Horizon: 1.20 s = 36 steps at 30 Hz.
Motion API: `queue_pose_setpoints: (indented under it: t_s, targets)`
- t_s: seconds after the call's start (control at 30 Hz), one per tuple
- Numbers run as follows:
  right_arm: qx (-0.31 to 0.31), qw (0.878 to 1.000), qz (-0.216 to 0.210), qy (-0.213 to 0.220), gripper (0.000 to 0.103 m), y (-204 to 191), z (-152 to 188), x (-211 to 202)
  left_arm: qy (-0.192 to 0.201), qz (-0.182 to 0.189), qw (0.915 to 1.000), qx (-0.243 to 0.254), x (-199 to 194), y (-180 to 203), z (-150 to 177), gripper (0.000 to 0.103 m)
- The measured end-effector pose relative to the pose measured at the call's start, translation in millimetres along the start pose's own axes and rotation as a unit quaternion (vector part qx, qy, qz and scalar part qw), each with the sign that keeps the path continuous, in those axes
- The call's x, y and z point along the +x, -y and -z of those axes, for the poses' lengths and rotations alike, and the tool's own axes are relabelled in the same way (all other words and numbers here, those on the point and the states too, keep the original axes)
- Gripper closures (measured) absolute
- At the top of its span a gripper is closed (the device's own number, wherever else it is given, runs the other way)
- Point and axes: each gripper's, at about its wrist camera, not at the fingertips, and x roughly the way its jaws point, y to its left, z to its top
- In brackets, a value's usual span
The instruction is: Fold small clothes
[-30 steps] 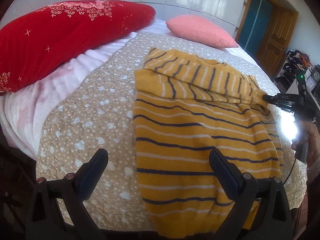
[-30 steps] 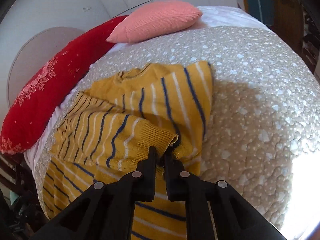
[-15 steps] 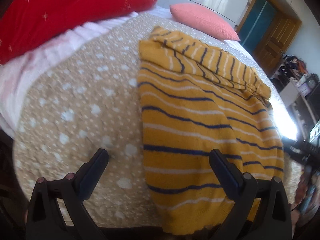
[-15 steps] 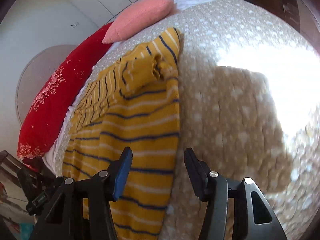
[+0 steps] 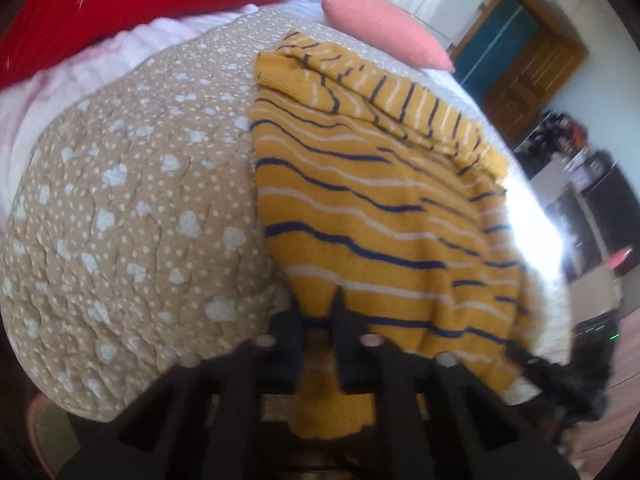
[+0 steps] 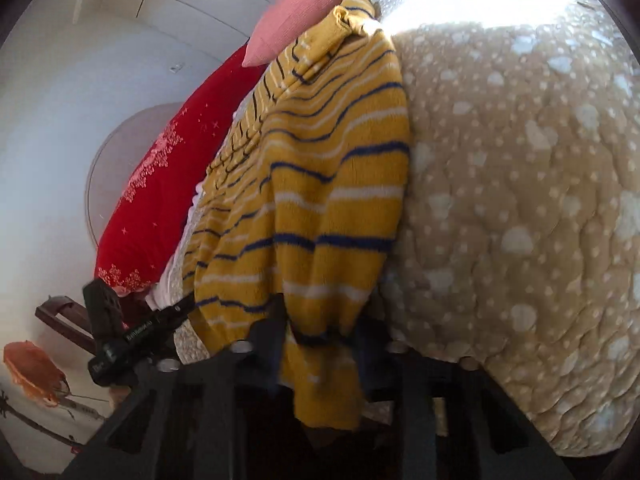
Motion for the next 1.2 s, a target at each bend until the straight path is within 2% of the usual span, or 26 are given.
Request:
queue_pose_setpoints:
  t_s: [0.1,0.2,0.23,0.4,0.5,0.53,0.57,0.6,0.63,0.67,0.73,0.83,1.07,1.13,1.2]
  targets:
    - [0.007,1.0,-0.012,0.01,0.092,1,0,-10,0.029,-0.022,0.9993,-0.001,-27,0,1,0.094]
    - [-0.015,1.0,-0.017,0.015,0.093,-7,8,-27,0.042,-0.023,0.9988,-0.013,-48,-5,9,0.097]
    - [-0.021,1.0,-0.008,0.014,0.093,-8,12,-31,0.042,-0.028,0.9986,-0.015,-50,-7,13,0.1]
    - [0.009,1.0,0.003,0.0,0.093,14,23,-35,0.016,-0.062,0.9979,-0.013,-38,-14,30,0.101]
    - [0.02,1.0,0.006,-0.012,0.086,18,24,-34,0.018,-0.065,0.9977,-0.01,-42,-14,31,0.1]
    - [0.016,1.0,0.013,-0.016,0.086,16,24,-33,0.025,-0.07,0.9973,-0.003,-45,-10,30,0.094]
    - [0.009,1.0,0.022,-0.018,0.085,11,24,-33,0.034,-0.078,0.9963,0.006,-49,-4,27,0.078]
    - [-0.002,0.999,0.034,-0.016,0.082,5,26,-36,0.043,-0.083,0.9955,0.012,-52,0,24,0.067]
    - [-0.013,0.999,0.046,-0.01,0.08,-3,26,-38,0.057,-0.086,0.9946,0.015,-57,5,21,0.044]
    - [-0.027,0.998,0.059,-0.002,0.08,-9,26,-43,0.074,-0.082,0.9938,0.01,-63,10,18,0.031]
    - [-0.052,0.995,0.085,0.011,0.074,-25,27,-49,0.095,-0.062,0.9935,0.004,-68,17,15,0.026]
    - [-0.076,0.989,0.124,0.014,0.063,-45,27,-51,0.102,-0.051,0.9934,0.012,-68,27,15,0.02]
    - [-0.136,0.962,0.236,-0.001,0.062,-95,20,-32,0.071,-0.042,0.9963,0.024,-51,15,37,0.02]
    - [-0.144,0.955,0.258,-0.005,0.052,-105,15,-26,0.07,-0.036,0.9967,0.017,-52,7,39,0.02]
    - [-0.152,0.95,0.271,-0.013,0.051,-115,11,-16,0.075,-0.029,0.9968,0.006,-55,-2,39,0.02]
